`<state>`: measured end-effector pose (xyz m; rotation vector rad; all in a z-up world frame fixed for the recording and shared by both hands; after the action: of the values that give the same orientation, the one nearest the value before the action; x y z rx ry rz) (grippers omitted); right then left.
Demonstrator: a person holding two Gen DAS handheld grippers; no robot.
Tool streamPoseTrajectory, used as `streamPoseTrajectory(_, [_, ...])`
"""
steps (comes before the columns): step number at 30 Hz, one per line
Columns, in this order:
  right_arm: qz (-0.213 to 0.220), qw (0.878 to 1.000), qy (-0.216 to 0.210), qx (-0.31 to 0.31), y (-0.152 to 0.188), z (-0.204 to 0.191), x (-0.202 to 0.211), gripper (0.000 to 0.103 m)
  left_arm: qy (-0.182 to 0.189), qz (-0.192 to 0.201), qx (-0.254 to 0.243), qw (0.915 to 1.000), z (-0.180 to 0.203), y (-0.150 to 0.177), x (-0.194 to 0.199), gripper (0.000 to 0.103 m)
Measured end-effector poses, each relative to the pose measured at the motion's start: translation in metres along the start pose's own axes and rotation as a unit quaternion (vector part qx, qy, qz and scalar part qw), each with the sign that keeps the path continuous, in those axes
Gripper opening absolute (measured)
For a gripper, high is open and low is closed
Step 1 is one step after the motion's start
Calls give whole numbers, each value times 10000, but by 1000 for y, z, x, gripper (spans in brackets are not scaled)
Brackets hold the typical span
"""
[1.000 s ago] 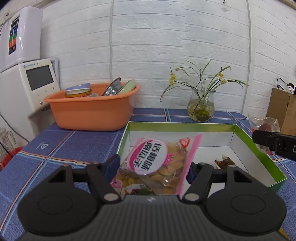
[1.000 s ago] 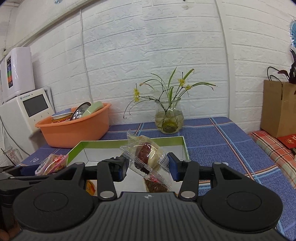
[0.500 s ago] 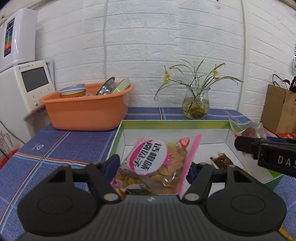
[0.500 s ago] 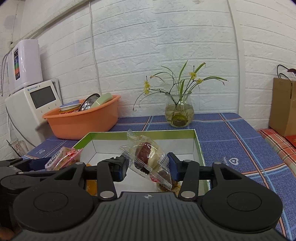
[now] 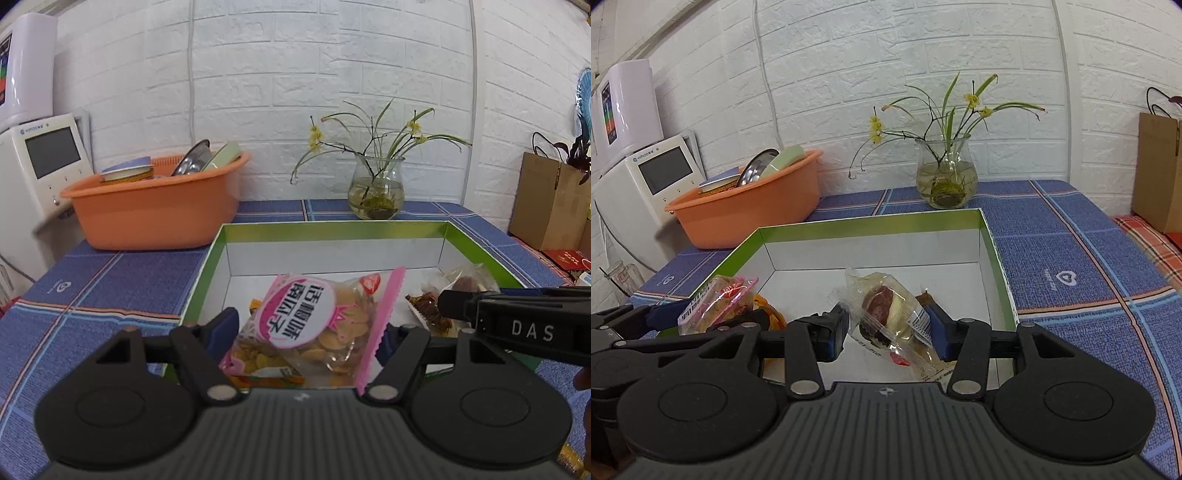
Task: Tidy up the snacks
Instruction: 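Carry both snacks into the green box and open both tools to release them, then grasp the white packet with the left tool while the right tool grasps an orange-printed bag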
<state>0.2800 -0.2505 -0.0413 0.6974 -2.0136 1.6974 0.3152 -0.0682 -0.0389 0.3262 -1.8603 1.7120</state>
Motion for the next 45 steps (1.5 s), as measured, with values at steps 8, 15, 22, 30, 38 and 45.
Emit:
streamPoseTrajectory(8, [-161,9991,-210,-335,-1,8,-1,87,-33,247,35,9997,-5,-5,12,81])
streamPoseTrajectory(15, [249,9988,-300,-308,-14,14,24,87,-302,465,195,9983,-28,-11,47,85])
streamPoseTrajectory(22, [343,9974,-612,-143,-10,13,60,93,-544,222,-256,9979,-50,33,79,100])
streamPoseTrajectory(30, [-563,9819,-1803,-114,67,-1,98,100,-20,-401,-180,9990,-49,68,64,101])
streamPoseTrajectory(38, [-852,9791,-1604,913,93,-34,99,103,305,-982,-644,9926,-18,81,42,103])
streamPoseTrajectory(45, [-1094,9788,-1202,1249,104,-31,84,103,356,-1229,-632,9898,-13,89,31,103])
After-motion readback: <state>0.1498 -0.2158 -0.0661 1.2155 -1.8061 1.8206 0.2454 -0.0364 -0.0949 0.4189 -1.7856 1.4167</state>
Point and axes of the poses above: each gripper's, at about its wrist camera, not at the fingertips, and x roughly against the way its jaws point, z to its right, y to its underside, the point moved 5 cm from there along -x, roughly the way its jaws point, and after that the axes turned 7 degrees about -z, right-handed, at the moved point
